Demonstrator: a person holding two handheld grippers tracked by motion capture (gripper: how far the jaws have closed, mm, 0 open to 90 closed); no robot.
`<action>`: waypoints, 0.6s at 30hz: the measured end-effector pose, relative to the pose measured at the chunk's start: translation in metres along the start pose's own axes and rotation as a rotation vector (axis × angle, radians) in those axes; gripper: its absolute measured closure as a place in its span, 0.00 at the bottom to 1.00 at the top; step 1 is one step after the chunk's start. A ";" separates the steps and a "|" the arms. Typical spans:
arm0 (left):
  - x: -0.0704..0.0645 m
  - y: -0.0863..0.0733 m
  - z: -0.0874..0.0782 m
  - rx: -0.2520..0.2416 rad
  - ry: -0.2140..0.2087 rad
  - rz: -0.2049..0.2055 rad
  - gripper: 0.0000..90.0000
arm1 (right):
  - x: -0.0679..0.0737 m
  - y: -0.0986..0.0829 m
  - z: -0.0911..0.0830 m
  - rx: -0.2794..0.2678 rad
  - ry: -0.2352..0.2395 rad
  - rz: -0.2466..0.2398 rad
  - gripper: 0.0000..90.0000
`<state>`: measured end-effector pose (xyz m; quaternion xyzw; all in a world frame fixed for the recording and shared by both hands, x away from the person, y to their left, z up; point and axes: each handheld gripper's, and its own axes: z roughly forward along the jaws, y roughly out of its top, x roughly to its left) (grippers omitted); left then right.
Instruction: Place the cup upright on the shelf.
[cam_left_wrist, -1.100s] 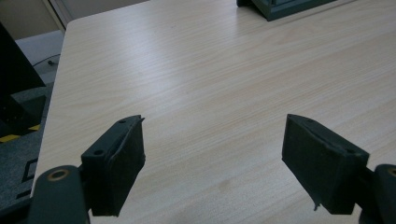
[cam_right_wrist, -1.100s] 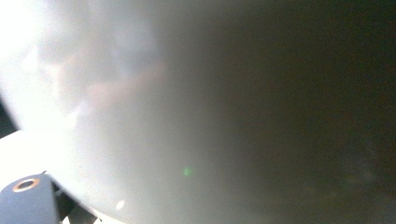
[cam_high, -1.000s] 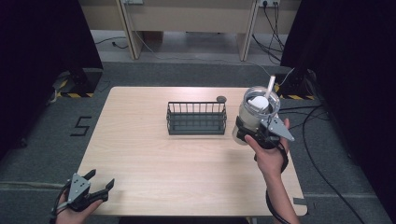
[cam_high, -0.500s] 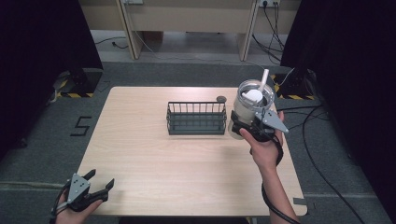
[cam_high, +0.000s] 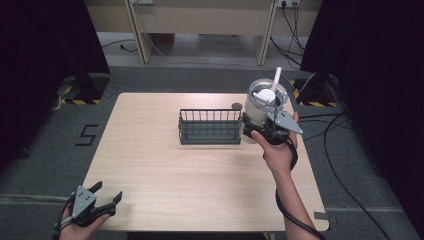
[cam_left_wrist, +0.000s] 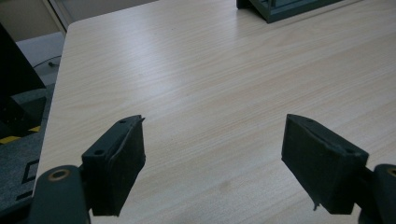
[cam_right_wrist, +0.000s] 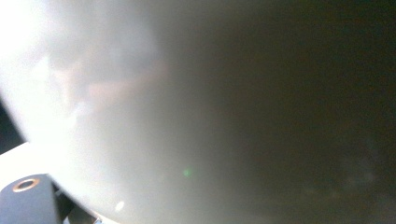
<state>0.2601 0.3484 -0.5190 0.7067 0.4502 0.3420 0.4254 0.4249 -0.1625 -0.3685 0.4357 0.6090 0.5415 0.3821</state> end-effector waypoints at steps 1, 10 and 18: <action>0.000 0.000 0.000 0.000 0.000 0.000 0.23 | 0.000 0.001 0.001 0.000 0.002 0.001 0.11; 0.000 0.000 0.000 -0.004 0.000 -0.003 0.23 | 0.006 0.010 0.015 -0.002 0.011 -0.007 0.11; 0.001 0.000 -0.001 -0.005 -0.001 -0.004 0.23 | 0.012 0.016 0.027 -0.001 0.022 -0.006 0.11</action>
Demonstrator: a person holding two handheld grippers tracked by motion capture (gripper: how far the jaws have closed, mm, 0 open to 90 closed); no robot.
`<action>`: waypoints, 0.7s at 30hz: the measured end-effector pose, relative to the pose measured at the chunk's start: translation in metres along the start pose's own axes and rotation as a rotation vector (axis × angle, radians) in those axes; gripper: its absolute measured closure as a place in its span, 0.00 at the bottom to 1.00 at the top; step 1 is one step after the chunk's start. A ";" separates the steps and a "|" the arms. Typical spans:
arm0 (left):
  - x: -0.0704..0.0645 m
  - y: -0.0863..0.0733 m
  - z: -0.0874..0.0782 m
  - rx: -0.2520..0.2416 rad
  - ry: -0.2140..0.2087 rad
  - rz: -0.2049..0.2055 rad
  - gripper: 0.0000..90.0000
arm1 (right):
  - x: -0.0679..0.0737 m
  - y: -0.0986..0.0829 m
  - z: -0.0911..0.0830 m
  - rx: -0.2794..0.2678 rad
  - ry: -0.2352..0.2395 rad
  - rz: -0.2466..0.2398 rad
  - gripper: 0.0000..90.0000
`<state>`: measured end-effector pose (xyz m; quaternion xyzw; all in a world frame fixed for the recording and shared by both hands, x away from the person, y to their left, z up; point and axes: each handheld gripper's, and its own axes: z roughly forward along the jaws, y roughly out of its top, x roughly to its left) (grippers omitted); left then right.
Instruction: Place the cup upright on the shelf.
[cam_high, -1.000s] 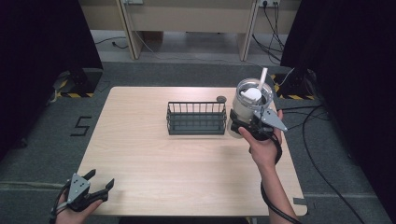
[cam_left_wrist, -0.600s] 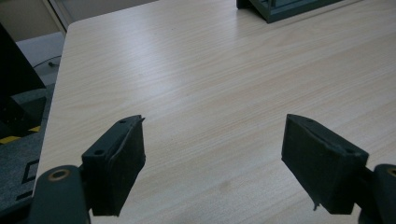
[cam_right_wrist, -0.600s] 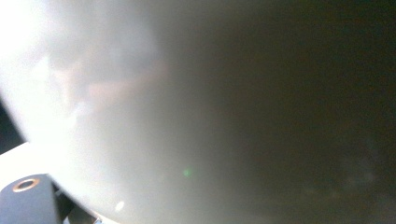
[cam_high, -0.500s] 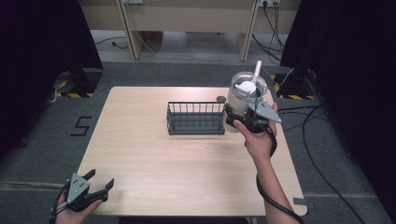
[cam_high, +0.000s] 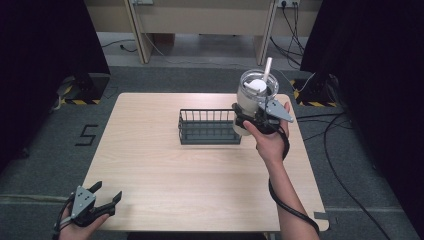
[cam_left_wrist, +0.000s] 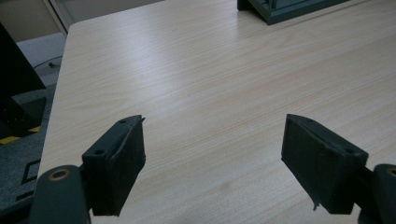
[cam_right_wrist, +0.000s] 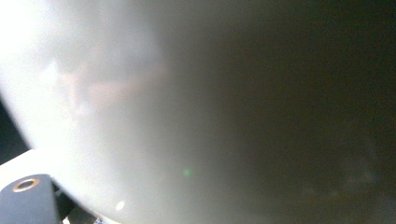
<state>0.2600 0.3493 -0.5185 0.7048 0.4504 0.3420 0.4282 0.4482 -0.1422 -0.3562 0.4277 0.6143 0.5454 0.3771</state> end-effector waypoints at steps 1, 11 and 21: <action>0.000 0.000 0.000 -0.002 0.001 0.000 0.23 | 0.002 0.001 0.003 0.002 0.002 0.002 0.11; 0.000 0.000 0.000 0.000 0.002 -0.001 0.23 | 0.008 0.003 0.018 0.007 0.012 0.002 0.11; 0.001 0.000 0.000 -0.001 0.006 -0.005 0.23 | 0.019 0.006 0.037 0.013 0.031 0.010 0.11</action>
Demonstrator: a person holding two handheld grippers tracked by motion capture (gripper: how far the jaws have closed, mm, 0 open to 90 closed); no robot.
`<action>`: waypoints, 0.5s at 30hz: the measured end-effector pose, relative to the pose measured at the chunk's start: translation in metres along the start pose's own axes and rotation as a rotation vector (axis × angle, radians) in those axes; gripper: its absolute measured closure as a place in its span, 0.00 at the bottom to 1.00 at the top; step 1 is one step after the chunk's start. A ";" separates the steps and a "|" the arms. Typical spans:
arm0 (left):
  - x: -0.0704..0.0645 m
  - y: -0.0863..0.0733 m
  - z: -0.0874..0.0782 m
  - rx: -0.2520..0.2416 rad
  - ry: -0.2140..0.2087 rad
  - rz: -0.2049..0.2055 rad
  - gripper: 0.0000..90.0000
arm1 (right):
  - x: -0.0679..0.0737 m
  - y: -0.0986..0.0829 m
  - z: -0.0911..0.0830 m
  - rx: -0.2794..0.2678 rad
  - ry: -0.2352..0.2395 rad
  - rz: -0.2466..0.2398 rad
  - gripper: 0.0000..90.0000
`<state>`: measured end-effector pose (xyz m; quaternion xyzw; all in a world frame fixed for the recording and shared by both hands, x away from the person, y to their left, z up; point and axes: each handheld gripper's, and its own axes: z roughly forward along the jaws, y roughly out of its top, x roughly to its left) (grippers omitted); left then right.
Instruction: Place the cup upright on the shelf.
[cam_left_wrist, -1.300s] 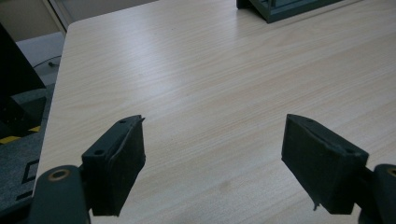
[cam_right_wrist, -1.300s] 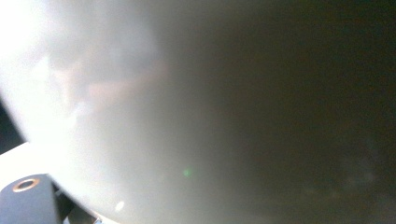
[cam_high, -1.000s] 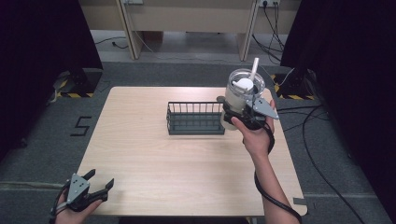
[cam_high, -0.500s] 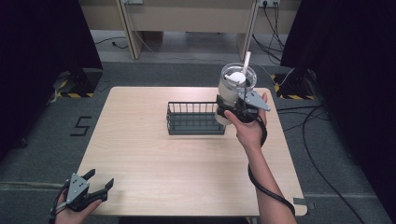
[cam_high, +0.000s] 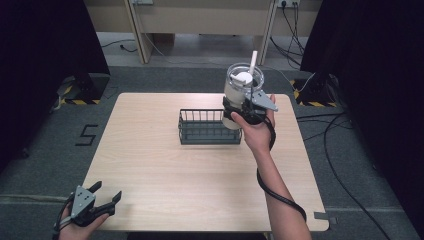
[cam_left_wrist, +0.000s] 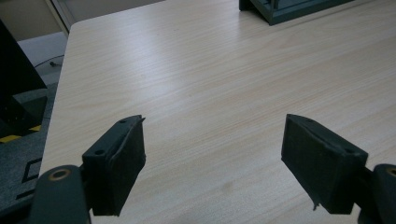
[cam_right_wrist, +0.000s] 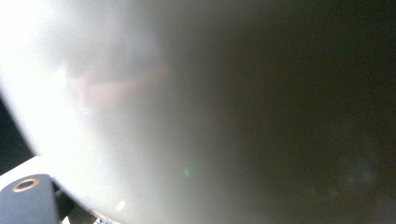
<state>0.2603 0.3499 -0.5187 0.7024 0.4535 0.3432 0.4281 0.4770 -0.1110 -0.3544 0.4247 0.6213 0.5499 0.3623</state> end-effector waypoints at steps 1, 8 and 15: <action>0.000 0.000 0.000 0.000 0.000 0.000 0.23 | 0.001 0.000 0.002 -0.001 0.000 0.000 0.11; 0.001 0.000 0.000 -0.002 0.000 0.001 0.23 | 0.007 0.003 0.012 0.006 0.007 0.003 0.11; 0.001 0.000 0.000 -0.004 0.000 0.000 0.23 | 0.013 0.005 0.023 0.010 0.013 -0.003 0.11</action>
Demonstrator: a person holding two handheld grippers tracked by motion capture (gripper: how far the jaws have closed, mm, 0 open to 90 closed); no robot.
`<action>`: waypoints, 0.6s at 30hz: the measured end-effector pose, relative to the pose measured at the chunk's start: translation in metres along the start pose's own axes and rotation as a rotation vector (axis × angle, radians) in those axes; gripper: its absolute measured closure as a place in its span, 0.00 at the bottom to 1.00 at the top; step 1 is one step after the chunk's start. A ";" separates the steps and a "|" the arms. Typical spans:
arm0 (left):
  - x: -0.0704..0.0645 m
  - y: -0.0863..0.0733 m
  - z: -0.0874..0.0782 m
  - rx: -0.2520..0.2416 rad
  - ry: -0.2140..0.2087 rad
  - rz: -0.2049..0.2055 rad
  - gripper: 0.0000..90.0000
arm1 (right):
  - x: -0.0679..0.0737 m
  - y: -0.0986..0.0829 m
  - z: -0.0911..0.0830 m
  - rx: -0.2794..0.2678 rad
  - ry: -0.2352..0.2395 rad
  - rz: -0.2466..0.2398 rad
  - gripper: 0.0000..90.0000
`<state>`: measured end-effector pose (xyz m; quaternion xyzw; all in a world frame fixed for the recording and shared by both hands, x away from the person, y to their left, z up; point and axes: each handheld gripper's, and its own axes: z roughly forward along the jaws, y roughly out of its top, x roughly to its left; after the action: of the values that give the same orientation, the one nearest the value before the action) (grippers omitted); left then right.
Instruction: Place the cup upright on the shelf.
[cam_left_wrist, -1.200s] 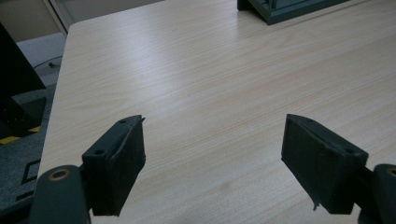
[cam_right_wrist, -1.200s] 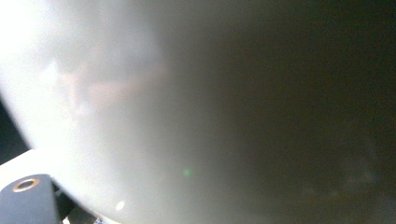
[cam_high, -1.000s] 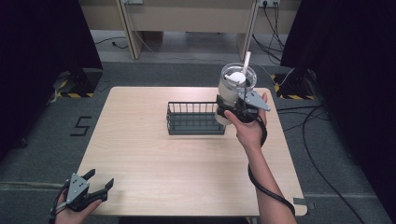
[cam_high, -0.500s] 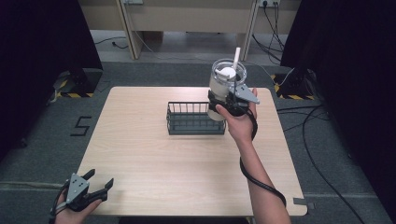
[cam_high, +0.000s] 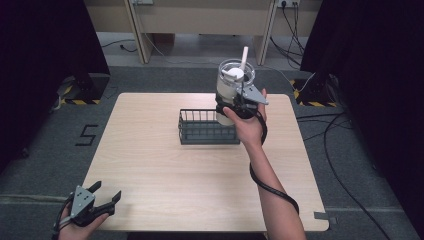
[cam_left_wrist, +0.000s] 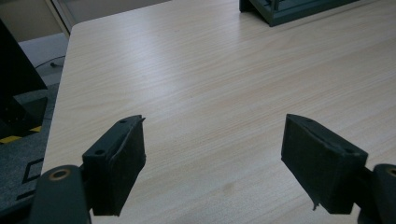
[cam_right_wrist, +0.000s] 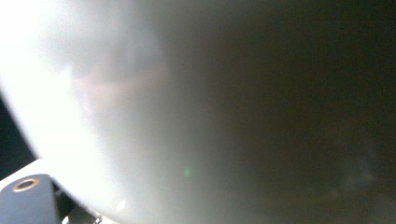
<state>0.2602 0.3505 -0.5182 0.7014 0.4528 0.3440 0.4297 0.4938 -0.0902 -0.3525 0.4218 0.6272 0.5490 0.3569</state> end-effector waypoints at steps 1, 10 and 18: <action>0.000 0.000 0.000 -0.001 0.000 0.000 0.23 | 0.003 0.000 0.006 0.006 0.000 -0.002 0.11; 0.000 0.000 0.000 -0.001 0.000 0.001 0.23 | 0.010 -0.009 0.028 0.041 0.009 0.002 0.11; 0.000 0.000 0.000 -0.003 0.000 0.001 0.23 | 0.015 -0.018 0.043 0.070 0.007 0.009 0.11</action>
<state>0.2603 0.3510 -0.5182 0.7009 0.4521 0.3448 0.4306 0.5252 -0.0607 -0.3758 0.4349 0.6452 0.5301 0.3371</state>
